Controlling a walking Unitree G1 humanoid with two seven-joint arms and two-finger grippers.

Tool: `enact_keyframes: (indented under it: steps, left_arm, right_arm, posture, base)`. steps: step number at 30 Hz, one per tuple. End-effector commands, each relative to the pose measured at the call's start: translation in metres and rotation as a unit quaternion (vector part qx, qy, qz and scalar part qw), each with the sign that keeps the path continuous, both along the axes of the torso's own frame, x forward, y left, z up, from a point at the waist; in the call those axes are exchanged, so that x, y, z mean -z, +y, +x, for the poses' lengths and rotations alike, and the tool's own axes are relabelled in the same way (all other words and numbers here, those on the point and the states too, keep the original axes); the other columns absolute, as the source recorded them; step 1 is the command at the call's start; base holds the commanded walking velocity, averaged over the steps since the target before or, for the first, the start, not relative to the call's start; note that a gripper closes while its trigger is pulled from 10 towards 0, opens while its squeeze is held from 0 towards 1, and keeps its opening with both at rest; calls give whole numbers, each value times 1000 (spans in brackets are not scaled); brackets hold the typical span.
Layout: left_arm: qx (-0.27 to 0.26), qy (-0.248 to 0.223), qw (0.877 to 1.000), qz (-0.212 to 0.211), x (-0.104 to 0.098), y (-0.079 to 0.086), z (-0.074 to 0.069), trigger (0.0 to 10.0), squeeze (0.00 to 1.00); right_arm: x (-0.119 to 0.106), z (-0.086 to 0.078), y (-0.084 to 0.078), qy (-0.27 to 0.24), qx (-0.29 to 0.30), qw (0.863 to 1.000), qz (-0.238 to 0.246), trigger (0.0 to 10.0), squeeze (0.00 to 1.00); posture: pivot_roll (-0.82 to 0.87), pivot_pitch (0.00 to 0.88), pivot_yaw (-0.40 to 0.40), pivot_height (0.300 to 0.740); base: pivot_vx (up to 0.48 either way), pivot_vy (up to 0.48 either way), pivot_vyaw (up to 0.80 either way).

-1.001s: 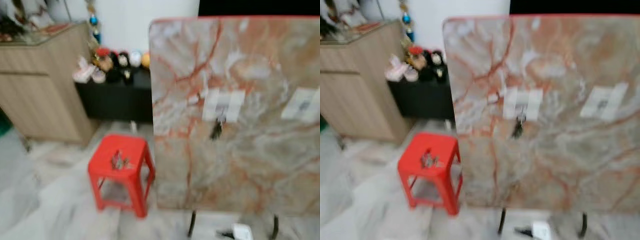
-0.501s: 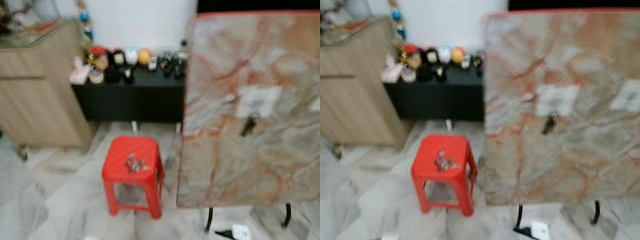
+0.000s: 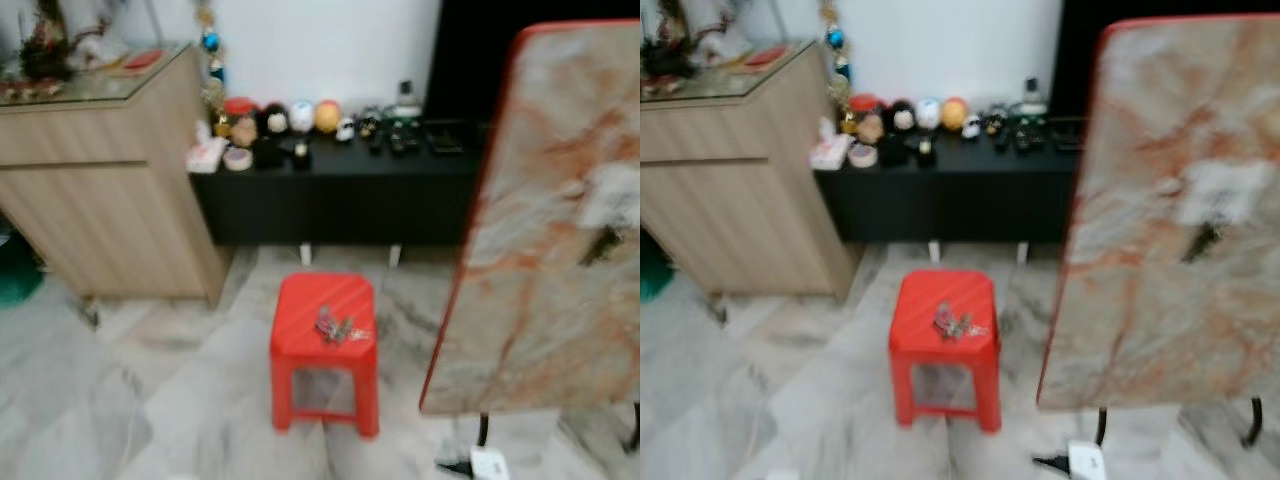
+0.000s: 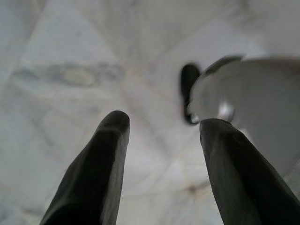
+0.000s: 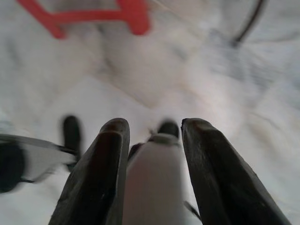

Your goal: Hang keys on a hook

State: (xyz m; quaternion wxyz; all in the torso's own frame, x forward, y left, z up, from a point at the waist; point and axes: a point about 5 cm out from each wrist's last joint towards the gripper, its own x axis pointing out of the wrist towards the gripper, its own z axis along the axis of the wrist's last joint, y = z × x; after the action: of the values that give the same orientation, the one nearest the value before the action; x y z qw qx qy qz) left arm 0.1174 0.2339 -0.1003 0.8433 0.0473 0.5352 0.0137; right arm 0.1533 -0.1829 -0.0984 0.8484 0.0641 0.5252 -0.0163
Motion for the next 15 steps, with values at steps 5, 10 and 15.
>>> enact_keyframes:
  steps: [5,10,15]
  left_arm:
    - [6,-7,1000,-3,-1,-4,6,10000,0]
    - [7,-7,1000,-2,-1,-4,6,10000,0]
    - [-3,-14,1000,-10,-1,-5,7,10000,0]
  right_arm:
    - [-1,0,-11,-3,9,1000,-11,10000,0]
    - [-1,0,-11,-3,9,1000,-11,10000,0]
    - [-1,0,-10,-4,9,1000,-11,10000,0]
  posture:
    - [20,0,18,740]
    - [21,0,17,740]
    - [21,0,17,740]
  base:
    - [0,427,0]
    - [0,0,0]
    - [0,0,0]
